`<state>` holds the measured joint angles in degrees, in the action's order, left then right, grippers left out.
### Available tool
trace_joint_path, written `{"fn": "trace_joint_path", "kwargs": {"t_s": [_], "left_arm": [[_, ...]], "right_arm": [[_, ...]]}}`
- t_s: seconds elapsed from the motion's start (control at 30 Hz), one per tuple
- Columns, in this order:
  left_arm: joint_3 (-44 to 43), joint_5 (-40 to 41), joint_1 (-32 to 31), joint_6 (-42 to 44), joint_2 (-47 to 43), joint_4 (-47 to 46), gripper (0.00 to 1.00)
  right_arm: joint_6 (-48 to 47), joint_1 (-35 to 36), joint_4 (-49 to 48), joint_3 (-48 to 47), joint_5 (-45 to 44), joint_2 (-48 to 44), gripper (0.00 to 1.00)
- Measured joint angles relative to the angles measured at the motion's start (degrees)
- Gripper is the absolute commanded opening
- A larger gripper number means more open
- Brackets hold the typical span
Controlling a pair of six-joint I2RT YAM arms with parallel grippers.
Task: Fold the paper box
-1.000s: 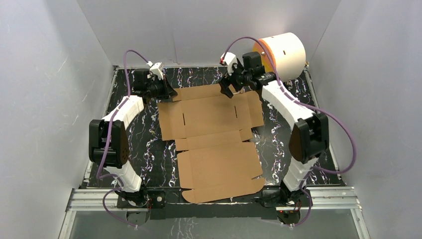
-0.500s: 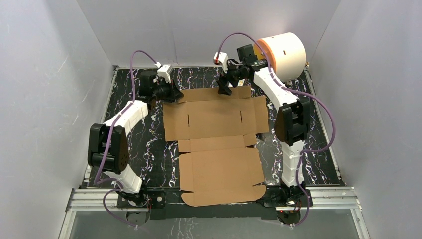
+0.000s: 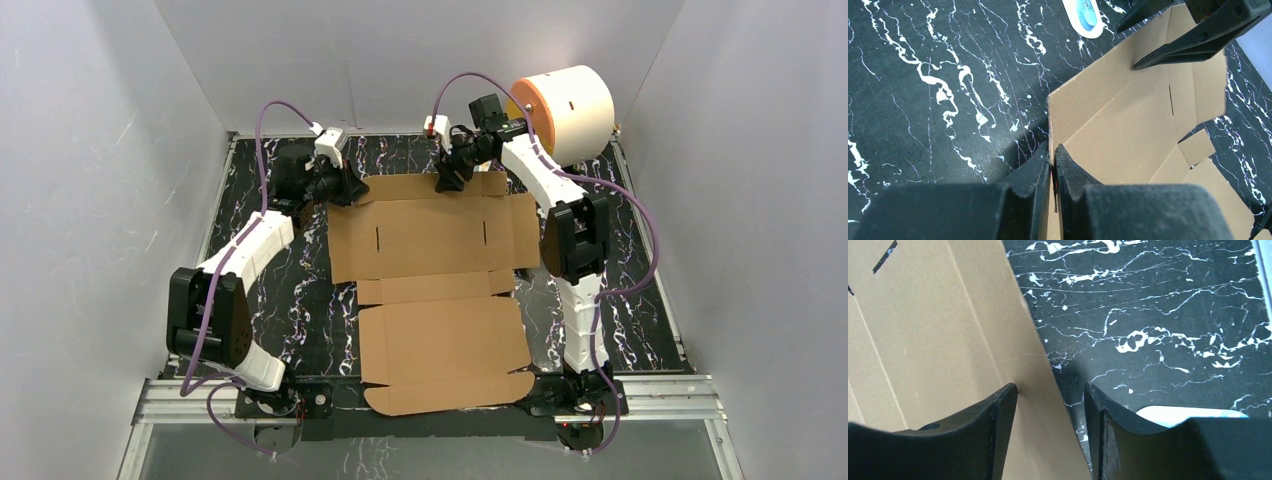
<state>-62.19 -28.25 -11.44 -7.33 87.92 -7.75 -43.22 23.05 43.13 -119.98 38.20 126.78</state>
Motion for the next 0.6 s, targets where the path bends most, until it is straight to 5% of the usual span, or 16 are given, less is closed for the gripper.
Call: {"fn": "trace_joint_path", "kwargs": {"t_s": [0.27,0.6], "left_arm": [[0.02,1.27,-0.04,0.07,-0.37,-0.55,0.14],[0.46,6.58,-0.11,-2.8,-0.55,-1.44,0.29]], "right_arm": [[-2.25,0.0,2.38,-0.68,2.27,0.13,0.13],[-3.98,0.33,0.13,4.35,0.92,-3.65,0.0]]}}
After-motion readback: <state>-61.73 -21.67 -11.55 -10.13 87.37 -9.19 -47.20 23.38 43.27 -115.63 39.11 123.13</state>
